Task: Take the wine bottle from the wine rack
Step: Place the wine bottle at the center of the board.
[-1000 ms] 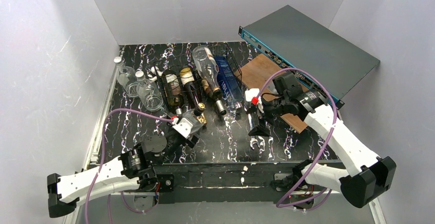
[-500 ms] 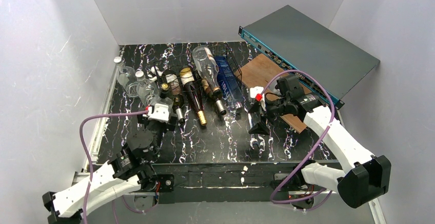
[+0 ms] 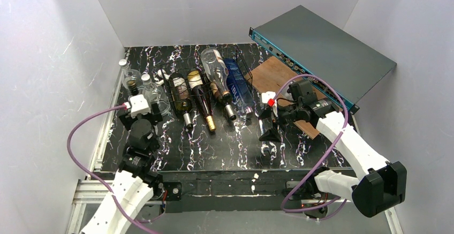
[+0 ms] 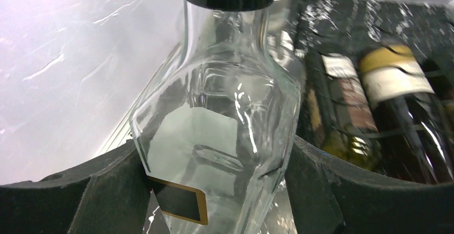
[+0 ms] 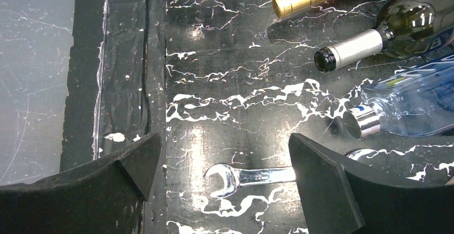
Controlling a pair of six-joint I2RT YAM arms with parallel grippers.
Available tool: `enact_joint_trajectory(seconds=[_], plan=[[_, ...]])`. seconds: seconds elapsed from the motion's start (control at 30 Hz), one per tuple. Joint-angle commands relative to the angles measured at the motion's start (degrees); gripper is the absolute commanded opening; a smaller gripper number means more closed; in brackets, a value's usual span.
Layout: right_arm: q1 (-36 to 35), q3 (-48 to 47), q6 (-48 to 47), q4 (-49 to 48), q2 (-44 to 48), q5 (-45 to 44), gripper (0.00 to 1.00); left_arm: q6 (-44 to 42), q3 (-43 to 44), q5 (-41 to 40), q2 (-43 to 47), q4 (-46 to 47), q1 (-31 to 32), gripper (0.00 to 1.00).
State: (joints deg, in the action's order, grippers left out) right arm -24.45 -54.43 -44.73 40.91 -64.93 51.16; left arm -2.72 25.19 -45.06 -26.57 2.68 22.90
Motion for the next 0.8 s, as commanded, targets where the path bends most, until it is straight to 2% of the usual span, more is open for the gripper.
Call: enact_joint_trajectory(seconds=[0.0, 0.1, 0.27, 0.6, 0.77], plan=[[0.19, 1.0, -0.01, -1.66, 0.49, 2.54, 0.98, 6.32, -4.19, 6.11, 1.01, 18.56, -10.4, 0.0], [0.19, 1.93, -0.01, -1.96, 0.56, 2.63, 0.98, 10.2, -6.08, 11.77, -1.58, 24.38, -19.29, 0.0], [0.19, 2.27, -0.07, -2.1, 0.5, 2.63, 0.98, 11.91, -7.08, 18.45, -8.43, 33.85, -28.58, 0.0], [0.18, 2.4, -0.01, -2.35, -0.19, 2.11, 0.99, 7.45, -5.34, 29.47, -25.42, 49.19, -33.41, 0.0], [0.19, 2.49, -0.12, -2.3, -0.51, 1.8, 0.98, 3.06, -3.97, 31.99, -29.47, 53.69, -33.89, 0.0]])
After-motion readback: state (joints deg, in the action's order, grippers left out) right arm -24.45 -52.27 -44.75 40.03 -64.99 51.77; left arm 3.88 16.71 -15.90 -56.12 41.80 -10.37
